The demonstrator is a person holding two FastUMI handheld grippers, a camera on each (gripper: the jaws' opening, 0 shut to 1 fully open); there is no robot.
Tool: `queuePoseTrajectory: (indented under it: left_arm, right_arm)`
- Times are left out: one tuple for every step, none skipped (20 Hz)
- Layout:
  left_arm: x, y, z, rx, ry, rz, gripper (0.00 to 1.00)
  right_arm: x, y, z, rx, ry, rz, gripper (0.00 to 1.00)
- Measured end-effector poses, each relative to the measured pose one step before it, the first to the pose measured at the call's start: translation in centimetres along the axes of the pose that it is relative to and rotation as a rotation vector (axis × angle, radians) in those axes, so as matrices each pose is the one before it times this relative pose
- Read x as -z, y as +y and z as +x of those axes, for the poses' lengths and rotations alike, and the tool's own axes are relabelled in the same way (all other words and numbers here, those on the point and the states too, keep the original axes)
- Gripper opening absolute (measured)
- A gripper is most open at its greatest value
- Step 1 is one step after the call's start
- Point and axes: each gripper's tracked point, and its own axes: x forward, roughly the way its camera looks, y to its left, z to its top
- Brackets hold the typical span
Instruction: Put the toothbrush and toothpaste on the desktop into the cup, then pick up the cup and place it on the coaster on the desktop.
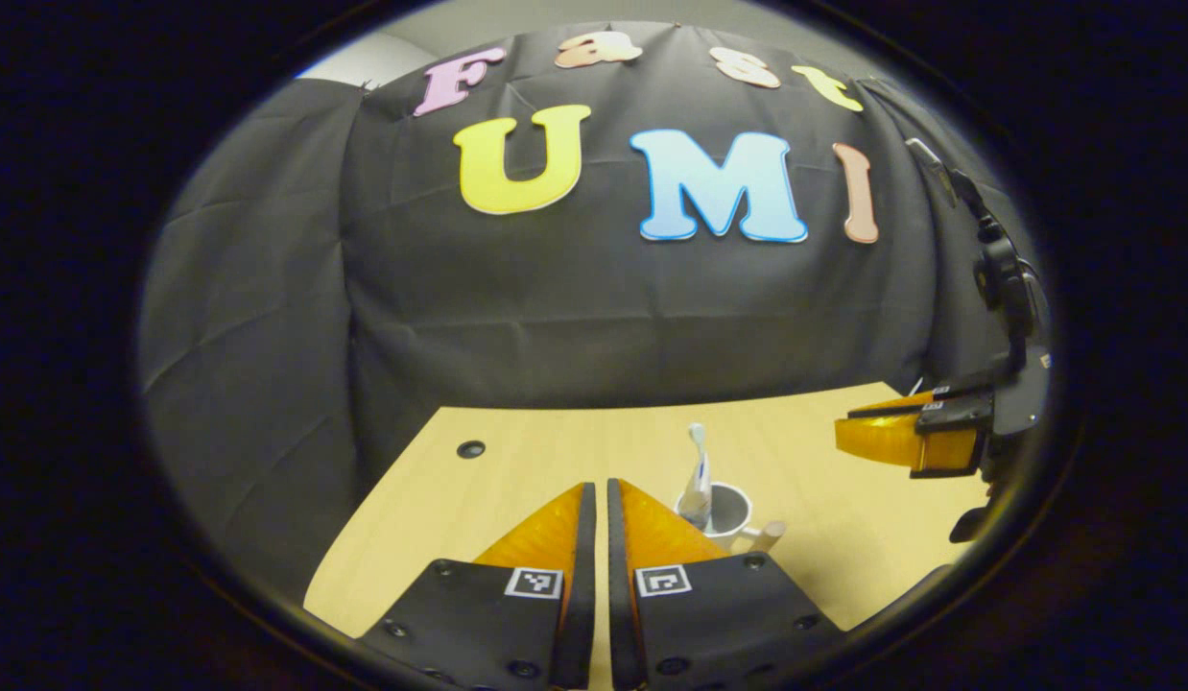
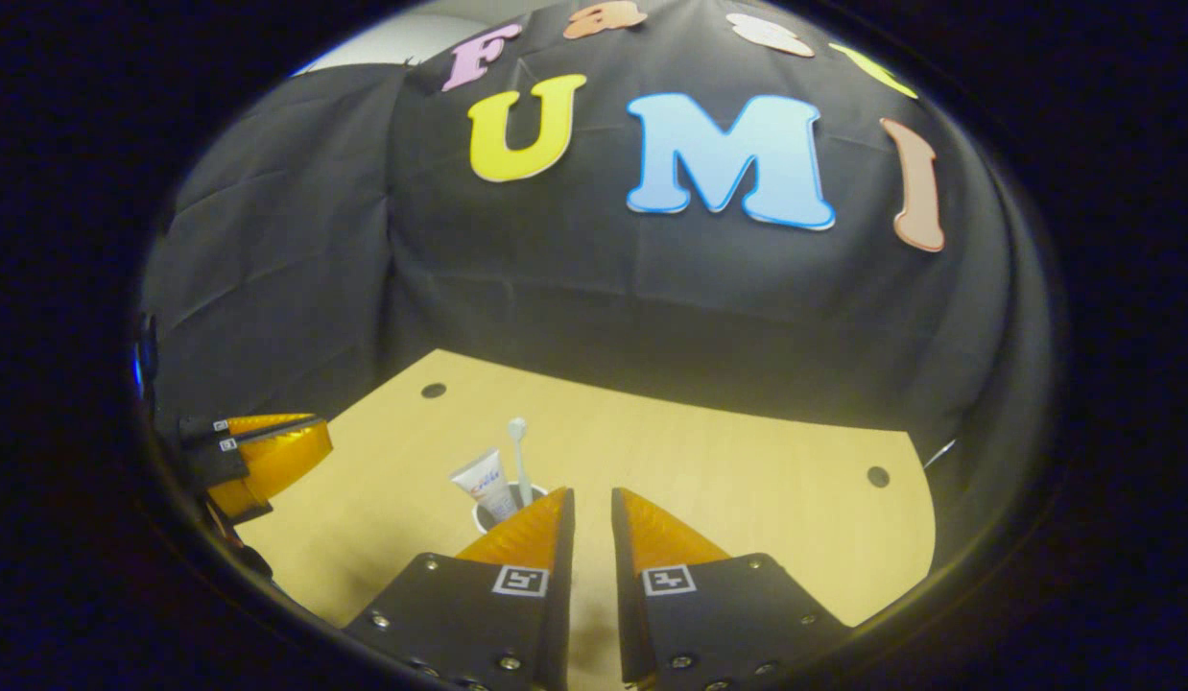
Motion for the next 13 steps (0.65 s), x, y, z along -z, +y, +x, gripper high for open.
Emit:
queuePoseTrajectory:
  left_arm:
    - [-0.831, -0.452, -0.45, 0.01393, -0.02175, 0.00657, 0.14]
    - [-0.939, -0.521, -0.433, 0.01174, -0.02193, 0.01176, 0.17]
    - [-0.913, -0.479, -0.466, 0.0109, -0.02219, 0.01403, 0.14]
    - [-0.766, -0.499, -0.51, 0.01101, -0.01903, 0.0122, 0.14]
    - [-0.749, -0.446, -0.391, 0.01186, -0.0198, 0.00683, 0.17]
    - [-0.939, -0.394, -0.322, 0.0115, -0.03339, 0.00228, 0.14]
    - [-1.077, -0.29, -0.354, 0.00784, -0.0303, -0.00048, 0.17]
    - [-0.728, -0.265, -0.397, 0.00559, -0.01949, 0.00479, 0.17]
    - [-0.7, -0.346, -0.366, 0.00358, -0.01971, 0.00485, 0.15]
    - [-0.6, -0.327, -0.326, 0.00547, -0.01822, 0.00805, 0.21]
    - [-0.56, -0.343, -0.343, 0.00703, -0.01462, 0.00817, 0.25]
    - [-0.462, -0.443, -0.333, 0.00692, -0.01447, 0.00642, 0.25]
    - [-0.529, -0.294, -0.245, 0.008, -0.01456, 0.00422, 0.31]
  right_arm:
    - [-0.917, -0.751, -1.013, 0.0273, -0.03434, 0.00827, 0.21]
    - [-0.642, -0.432, -0.886, 0.02686, -0.03271, 0.00808, 0.21]
    - [-0.731, -0.281, -0.776, 0.01702, -0.02796, 0.0081, 0.2]
    - [-0.769, -0.173, -1.103, 0.01128, -0.02102, 0.00925, 0.21]
    - [-0.707, -0.178, -0.882, 0.01193, -0.01828, 0.00629, 0.21]
    - [-0.629, -0.256, -0.669, 0.01786, -0.02428, 0.00341, 0.21]
    - [-0.521, -0.23, -0.624, 0.01332, -0.02378, 0.00275, 0.21]
    - [-0.466, -0.014, -0.476, 0.01099, -0.01955, 0.00162, 0.21]
    - [-0.395, -0.101, -0.563, 0.00713, -0.01859, 0.00229, 0.22]
    - [-0.525, -0.13, -0.503, 0.00629, -0.01417, 0.00271, 0.23]
    - [-0.322, -0.134, -0.492, 0.00648, -0.00912, 0.00124, 0.23]
    - [-0.087, 0.16, -0.491, -0.00425, -0.00745, 0.00429, 0.27]
    - [-0.209, 0.085, -0.219, 0.0014, -0.00557, 0.00123, 0.27]
